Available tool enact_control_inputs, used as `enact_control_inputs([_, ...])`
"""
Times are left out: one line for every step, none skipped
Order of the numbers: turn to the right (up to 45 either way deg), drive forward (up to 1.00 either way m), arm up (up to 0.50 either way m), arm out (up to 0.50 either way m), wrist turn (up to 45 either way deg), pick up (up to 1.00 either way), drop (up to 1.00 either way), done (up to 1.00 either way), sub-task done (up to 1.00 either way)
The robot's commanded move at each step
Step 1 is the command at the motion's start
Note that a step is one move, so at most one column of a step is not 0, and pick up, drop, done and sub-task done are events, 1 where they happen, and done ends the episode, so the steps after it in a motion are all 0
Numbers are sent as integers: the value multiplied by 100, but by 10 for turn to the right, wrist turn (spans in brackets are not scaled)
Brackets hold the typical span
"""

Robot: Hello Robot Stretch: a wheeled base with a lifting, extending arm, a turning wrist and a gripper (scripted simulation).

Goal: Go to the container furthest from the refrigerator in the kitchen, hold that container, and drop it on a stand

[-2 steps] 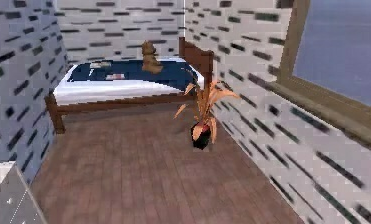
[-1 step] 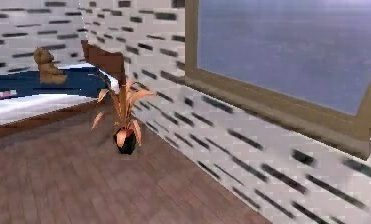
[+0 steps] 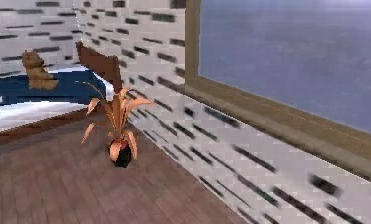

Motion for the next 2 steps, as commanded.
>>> enact_control_inputs([360,0,0,0,0,0,0,0,0])
enact_control_inputs([0,60,0,0,0,0,0,0,0])
